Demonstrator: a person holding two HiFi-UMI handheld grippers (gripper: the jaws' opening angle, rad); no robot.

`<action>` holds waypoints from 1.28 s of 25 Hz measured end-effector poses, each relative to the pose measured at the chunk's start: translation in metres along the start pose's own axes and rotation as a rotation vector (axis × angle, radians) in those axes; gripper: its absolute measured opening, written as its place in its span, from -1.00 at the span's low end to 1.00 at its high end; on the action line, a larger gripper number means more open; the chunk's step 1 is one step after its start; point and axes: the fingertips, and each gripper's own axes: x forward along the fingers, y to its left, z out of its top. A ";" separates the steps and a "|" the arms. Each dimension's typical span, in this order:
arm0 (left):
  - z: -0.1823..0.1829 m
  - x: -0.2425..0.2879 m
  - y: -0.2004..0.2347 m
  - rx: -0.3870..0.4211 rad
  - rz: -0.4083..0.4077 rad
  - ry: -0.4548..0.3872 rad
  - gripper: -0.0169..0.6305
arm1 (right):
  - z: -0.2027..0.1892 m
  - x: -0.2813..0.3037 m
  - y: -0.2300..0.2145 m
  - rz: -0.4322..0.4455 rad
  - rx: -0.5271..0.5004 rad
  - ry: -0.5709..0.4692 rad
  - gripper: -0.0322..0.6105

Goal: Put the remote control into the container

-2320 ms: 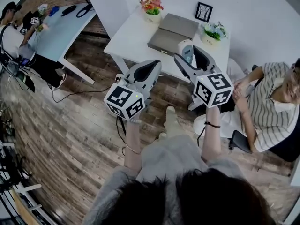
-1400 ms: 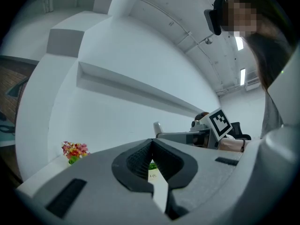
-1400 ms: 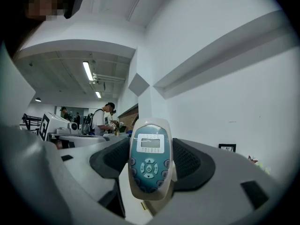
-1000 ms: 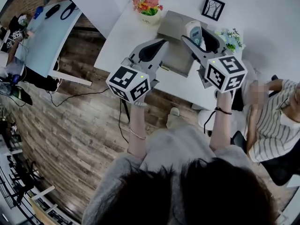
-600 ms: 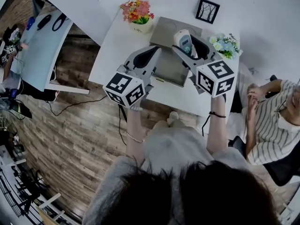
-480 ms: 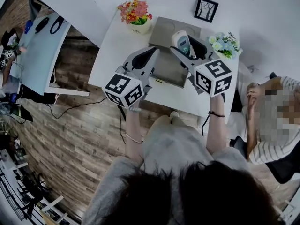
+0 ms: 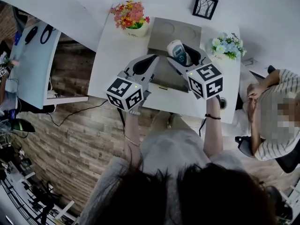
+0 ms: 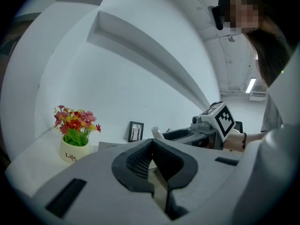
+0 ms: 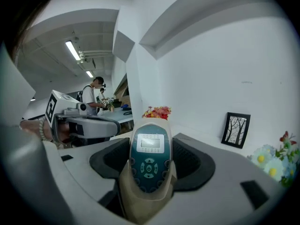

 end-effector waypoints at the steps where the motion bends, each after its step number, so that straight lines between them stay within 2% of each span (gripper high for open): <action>1: -0.005 0.001 0.003 -0.009 -0.001 0.009 -0.94 | -0.007 0.005 0.001 0.001 0.001 0.023 -0.01; 20: -0.080 0.012 0.031 -0.161 0.008 0.142 -0.94 | -0.098 0.062 0.002 0.035 0.002 0.328 -0.01; 32: -0.101 0.014 0.041 -0.215 0.018 0.181 -0.94 | -0.131 0.086 0.009 0.082 -0.037 0.478 -0.01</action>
